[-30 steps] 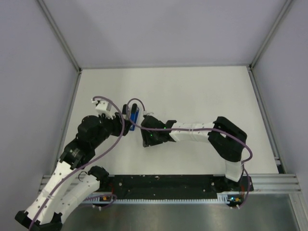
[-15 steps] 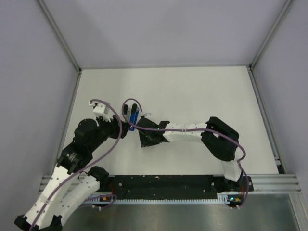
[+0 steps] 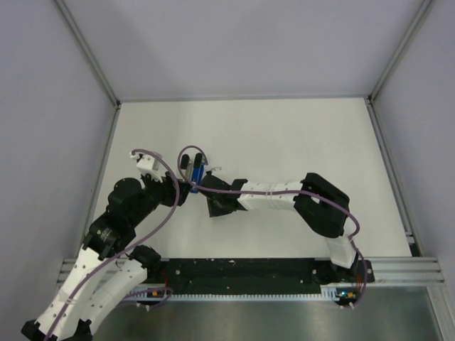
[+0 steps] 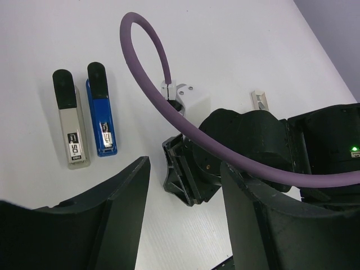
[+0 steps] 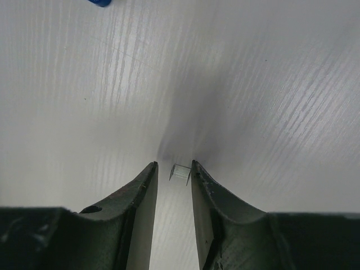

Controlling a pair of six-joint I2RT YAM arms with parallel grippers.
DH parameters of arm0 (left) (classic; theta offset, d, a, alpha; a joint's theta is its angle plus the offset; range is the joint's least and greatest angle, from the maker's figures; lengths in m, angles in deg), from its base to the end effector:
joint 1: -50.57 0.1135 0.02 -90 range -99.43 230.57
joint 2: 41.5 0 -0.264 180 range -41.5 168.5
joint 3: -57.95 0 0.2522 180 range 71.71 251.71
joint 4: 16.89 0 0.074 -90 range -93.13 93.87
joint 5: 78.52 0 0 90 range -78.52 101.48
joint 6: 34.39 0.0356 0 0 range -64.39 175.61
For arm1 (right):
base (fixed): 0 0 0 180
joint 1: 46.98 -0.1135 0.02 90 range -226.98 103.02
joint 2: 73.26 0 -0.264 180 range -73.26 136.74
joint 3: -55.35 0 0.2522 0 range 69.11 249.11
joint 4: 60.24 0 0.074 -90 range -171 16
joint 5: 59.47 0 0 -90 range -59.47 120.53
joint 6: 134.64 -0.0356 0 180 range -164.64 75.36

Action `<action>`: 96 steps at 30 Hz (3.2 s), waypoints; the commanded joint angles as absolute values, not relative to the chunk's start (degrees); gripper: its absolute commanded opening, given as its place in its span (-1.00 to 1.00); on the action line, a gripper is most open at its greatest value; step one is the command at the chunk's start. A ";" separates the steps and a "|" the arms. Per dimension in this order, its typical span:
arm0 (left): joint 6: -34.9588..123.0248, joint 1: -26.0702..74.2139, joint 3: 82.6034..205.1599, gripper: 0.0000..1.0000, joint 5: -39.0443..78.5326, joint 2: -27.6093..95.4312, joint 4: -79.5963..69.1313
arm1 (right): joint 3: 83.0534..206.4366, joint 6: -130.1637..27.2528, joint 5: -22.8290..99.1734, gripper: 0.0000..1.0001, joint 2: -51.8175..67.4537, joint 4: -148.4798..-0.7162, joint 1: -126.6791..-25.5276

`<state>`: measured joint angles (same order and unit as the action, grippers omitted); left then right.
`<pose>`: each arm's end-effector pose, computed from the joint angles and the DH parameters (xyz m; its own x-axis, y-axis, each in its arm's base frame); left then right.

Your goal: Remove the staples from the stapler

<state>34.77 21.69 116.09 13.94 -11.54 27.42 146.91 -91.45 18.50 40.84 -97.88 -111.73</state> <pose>0.1033 -0.0587 0.3340 -0.4119 -0.1787 -0.8935 0.3982 0.8467 -0.3529 0.1837 0.3720 0.1634 -0.8660 -0.1645 -0.4722 -0.3053 0.9218 0.2388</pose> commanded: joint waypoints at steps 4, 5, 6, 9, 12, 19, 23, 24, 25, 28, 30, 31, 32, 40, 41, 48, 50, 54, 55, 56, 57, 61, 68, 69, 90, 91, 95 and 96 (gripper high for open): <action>36.01 21.48 115.48 0.18 13.86 -13.28 25.70 | 148.83 -92.10 17.17 -0.49 43.37 -100.11 -113.33; 36.01 21.48 115.39 0.18 13.77 -13.37 25.61 | 148.83 -92.10 17.08 -0.51 43.46 -100.37 -113.25; 36.01 21.57 115.39 0.18 13.77 -13.54 25.61 | 148.74 -92.28 17.00 -0.53 43.54 -100.46 -113.25; 36.01 21.48 115.22 0.18 13.68 -13.90 25.61 | 148.74 -92.37 16.73 -0.58 43.63 -100.72 -113.42; 36.19 21.48 115.04 0.18 13.68 -14.07 25.61 | 148.83 -92.45 16.47 -0.62 43.54 -100.90 -113.42; 36.28 21.48 115.22 0.18 13.68 -13.99 25.61 | 148.74 -92.28 15.15 -0.64 41.88 -101.51 -113.42; 36.19 21.57 115.31 0.18 13.59 -13.81 25.61 | 148.30 -92.10 14.19 -0.65 39.42 -101.95 -113.51; 36.19 21.48 115.39 0.18 13.51 -13.81 25.52 | 148.04 -91.93 13.75 -0.65 38.89 -102.13 -113.42; 36.10 21.57 115.39 0.18 13.59 -13.64 25.44 | 147.69 -91.84 13.40 -0.65 38.10 -102.30 -113.33; 35.93 21.57 115.48 0.18 13.59 -13.46 25.17 | 146.02 -91.75 12.60 -0.65 35.20 -102.30 -112.63; 35.75 21.48 115.74 0.18 13.94 -13.02 24.82 | 144.53 -91.93 12.16 -0.65 33.18 -102.30 -111.76; 35.66 21.48 115.83 0.18 14.20 -12.84 24.65 | 143.48 -91.93 11.99 -0.65 32.13 -102.22 -111.23; 35.49 21.48 115.83 0.18 14.47 -12.49 24.47 | 142.42 -91.93 11.64 -0.65 30.81 -102.30 -110.44; 35.13 21.48 115.66 0.18 16.05 -9.42 22.19 | 132.32 -90.79 9.27 -0.65 18.43 -102.39 -102.36; 35.13 21.48 115.57 0.18 16.23 -8.98 21.92 | 131.00 -90.61 9.17 -0.65 16.67 -102.39 -100.52; 35.66 21.48 115.48 0.18 16.32 -6.69 20.34 | 125.89 -86.57 8.21 -0.63 9.62 -102.30 -87.86; 35.84 21.48 115.57 0.18 16.23 -6.25 20.16 | 125.71 -85.78 7.68 -0.63 9.18 -102.22 -84.96; 35.93 21.48 115.48 0.18 16.67 -5.20 19.55 | 125.27 -84.46 7.94 -0.63 9.09 -101.78 -80.38; 35.93 21.48 115.40 0.18 16.84 -4.94 19.37 | 125.10 -84.28 8.20 -0.63 9.26 -101.43 -79.33; 35.93 21.57 115.31 0.18 16.93 -4.67 19.20 | 124.92 -84.11 8.38 -0.63 9.27 -101.08 -78.45; 35.93 21.57 115.31 0.18 17.02 -4.41 19.11 | 124.75 -83.84 8.47 -0.63 9.18 -100.72 -77.66; 35.40 21.48 114.96 0.18 17.98 -3.70 18.14 | 124.31 -83.14 8.56 -0.63 10.32 -99.93 -75.63; 34.87 21.48 114.69 0.18 19.92 -1.07 16.65 | 123.43 -83.14 9.79 -0.64 12.69 -98.17 -74.75; 34.87 21.48 114.69 0.18 20.01 -0.89 16.56 | 123.34 -83.05 9.88 -0.63 12.87 -98.17 -74.75; 34.34 21.48 114.78 0.18 20.18 -0.10 16.12 | 119.38 -83.84 11.63 -0.62 15.42 -94.57 -73.78; 34.34 21.48 114.78 0.18 20.18 -0.01 16.12 | 119.38 -83.84 11.72 -0.63 15.68 -94.40 -73.78; 34.43 21.48 115.04 0.18 20.18 0.43 16.12 | 119.56 -83.58 11.90 -0.60 16.38 -93.87 -73.78; 34.43 21.48 114.96 0.18 20.18 0.60 16.12 | 119.56 -83.49 11.90 -0.54 16.56 -93.87 -73.78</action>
